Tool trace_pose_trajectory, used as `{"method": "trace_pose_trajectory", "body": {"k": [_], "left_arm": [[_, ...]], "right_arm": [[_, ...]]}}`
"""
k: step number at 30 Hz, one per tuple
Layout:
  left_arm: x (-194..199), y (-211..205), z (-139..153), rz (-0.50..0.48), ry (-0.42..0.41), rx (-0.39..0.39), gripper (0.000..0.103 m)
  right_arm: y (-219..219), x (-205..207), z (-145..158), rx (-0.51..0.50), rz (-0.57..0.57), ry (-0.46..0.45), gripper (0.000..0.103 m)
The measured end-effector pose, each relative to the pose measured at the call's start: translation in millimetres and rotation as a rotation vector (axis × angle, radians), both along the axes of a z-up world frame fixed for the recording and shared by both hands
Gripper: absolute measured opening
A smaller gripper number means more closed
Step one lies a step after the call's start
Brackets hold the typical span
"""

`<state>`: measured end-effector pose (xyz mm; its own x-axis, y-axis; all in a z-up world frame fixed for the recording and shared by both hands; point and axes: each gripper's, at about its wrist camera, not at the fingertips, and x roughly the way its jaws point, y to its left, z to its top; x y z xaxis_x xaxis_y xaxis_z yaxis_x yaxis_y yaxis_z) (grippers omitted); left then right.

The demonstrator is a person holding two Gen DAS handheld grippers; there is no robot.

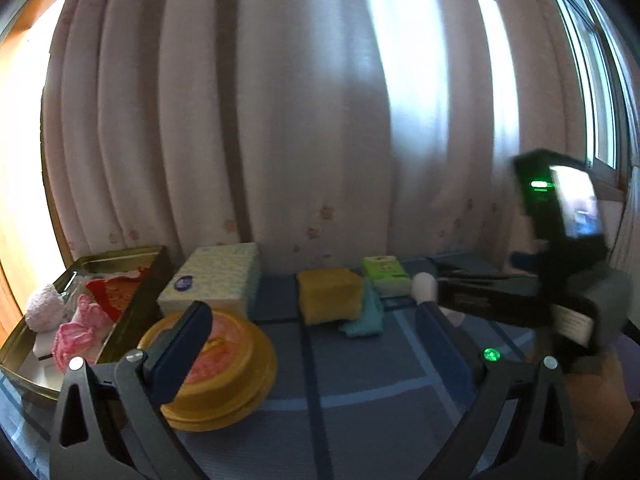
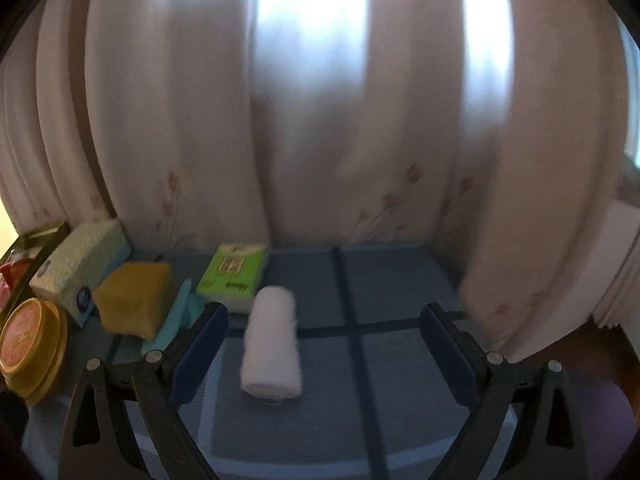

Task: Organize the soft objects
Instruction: 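Grasp the white gauze roll with the right gripper while the left gripper grasps the yellow sponge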

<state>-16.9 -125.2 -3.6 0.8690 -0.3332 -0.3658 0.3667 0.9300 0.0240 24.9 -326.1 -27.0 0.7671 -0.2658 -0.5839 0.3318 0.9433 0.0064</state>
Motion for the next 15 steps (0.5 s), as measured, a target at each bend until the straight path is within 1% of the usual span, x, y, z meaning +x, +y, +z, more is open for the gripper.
{"method": "trace_pose_trajectory", "body": {"k": [1,2,7,8,9,10,11,12,14,15], "left_arm": [[-1,-2,0,-0.004,0.002,0.004,0.103],[-1,-4,-1,-0.004,0.006,0.007,0.103],[9,-8,-4,0.003,0.061,0.013,0.103],[12,-8,-4,0.000,0.074,0.010,0.103],[14,-8,-5,0.001,0.085,0.007,0.103],[18,-8,-6,0.012,0.095,0.002,0.103],[21,-7,-6,0.025,0.097,-0.001,0.103],[23,-7,-6,0.034,0.094,-0.004,0.103],[32,-10,-3,0.050,0.095,0.007,0.103],[34,-11,-2,0.054,0.099,0.010,0.102]], "right_arm": [[0,7,-4,0.010,0.009,0.029,0.091],[-1,13,-8,0.022,0.018,0.055,0.084],[-3,40,-28,0.107,0.080,0.185,0.071],[-5,43,-32,0.133,0.095,0.204,0.063],[-8,45,-35,0.165,0.107,0.215,0.058],[-11,45,-36,0.185,0.111,0.208,0.054],[-12,43,-35,0.205,0.122,0.194,0.041],[-13,42,-36,0.234,0.149,0.184,0.036],[-15,40,-35,0.262,0.163,0.163,0.034],[-19,35,-33,0.287,0.167,0.132,0.034]]}}
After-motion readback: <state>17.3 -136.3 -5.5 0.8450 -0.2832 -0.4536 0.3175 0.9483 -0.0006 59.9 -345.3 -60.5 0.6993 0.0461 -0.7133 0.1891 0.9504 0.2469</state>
